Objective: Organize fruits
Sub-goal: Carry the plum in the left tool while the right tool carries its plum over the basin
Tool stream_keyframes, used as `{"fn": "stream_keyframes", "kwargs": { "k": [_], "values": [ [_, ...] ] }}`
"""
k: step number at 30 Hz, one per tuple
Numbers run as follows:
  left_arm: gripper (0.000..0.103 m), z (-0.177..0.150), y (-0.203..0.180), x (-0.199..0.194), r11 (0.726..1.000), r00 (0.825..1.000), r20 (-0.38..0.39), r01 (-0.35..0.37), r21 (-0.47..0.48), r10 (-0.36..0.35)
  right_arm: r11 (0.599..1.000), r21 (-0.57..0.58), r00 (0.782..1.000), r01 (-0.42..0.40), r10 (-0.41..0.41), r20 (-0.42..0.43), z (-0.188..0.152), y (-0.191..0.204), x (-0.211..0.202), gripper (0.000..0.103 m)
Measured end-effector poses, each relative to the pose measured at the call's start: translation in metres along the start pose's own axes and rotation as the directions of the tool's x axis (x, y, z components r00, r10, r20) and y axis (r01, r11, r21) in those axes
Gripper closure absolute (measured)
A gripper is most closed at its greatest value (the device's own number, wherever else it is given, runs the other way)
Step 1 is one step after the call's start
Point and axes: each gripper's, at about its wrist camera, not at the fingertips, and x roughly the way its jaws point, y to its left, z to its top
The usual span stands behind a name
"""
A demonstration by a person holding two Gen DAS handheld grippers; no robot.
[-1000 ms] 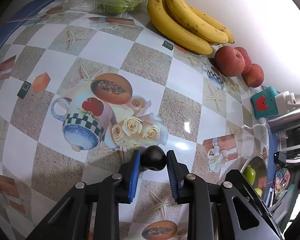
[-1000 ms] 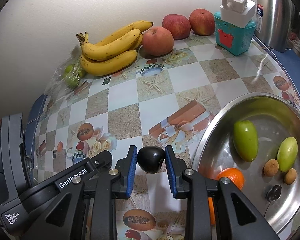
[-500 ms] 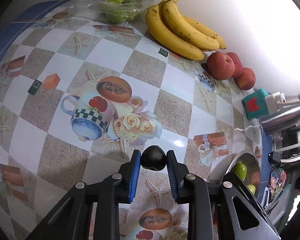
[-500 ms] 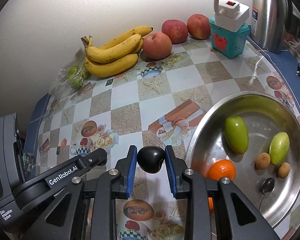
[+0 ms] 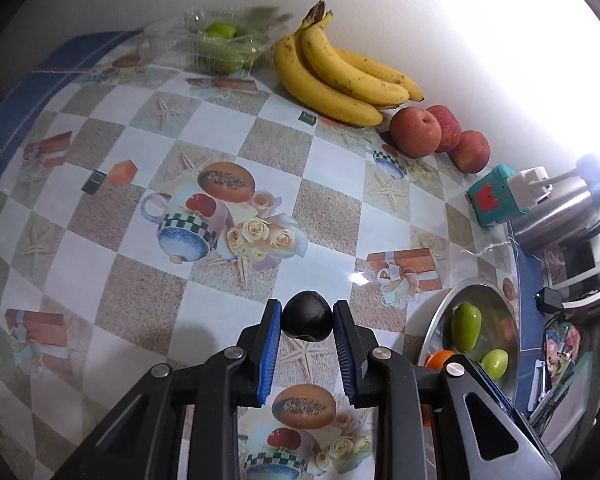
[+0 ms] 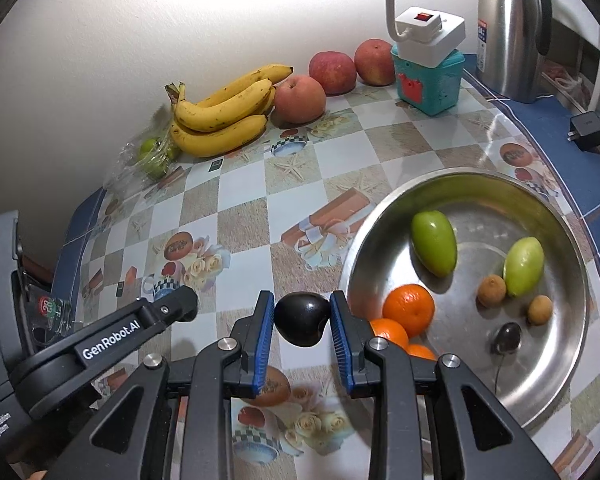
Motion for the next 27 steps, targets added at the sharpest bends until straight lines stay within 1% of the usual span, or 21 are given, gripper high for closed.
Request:
{"fn": "stream_keyframes", "kwargs": {
  "k": [4,9,15,20,24,27],
  "values": [
    [0.075,-0.006,-0.004,-0.014,1.000,0.999,0.042,-0.007,0.016,0.006,1.000,0.001,1.000,0.003,-0.003,0.011,-0.005,-0.003,-0.007,0.074],
    [0.075,-0.015,-0.011,-0.025,0.999,0.998,0.063,0.011,0.035,-0.013,0.999,0.028,1.000,0.016,-0.017,0.018,-0.009,-0.016,-0.015,0.074],
    [0.075,-0.023,-0.024,-0.026,0.998,0.998,0.056,0.026,0.065,-0.029,0.996,0.085,1.000,0.018,-0.020,0.022,-0.010,-0.039,-0.022,0.073],
    [0.075,-0.029,-0.040,-0.025,0.993,0.998,0.040,0.045,0.113,-0.050,0.988,0.156,0.999,0.021,-0.027,0.032,-0.007,-0.064,-0.029,0.073],
    [0.075,-0.035,-0.058,-0.023,0.984,0.997,0.020,0.064,0.164,-0.069,0.976,0.210,0.997,0.060,-0.069,0.039,-0.005,-0.085,-0.033,0.073],
    [0.075,-0.042,-0.073,-0.023,0.974,0.996,0.004,0.082,0.211,-0.084,0.967,0.246,0.996,0.065,-0.078,0.042,-0.004,-0.100,-0.035,0.073]
  ]
}}
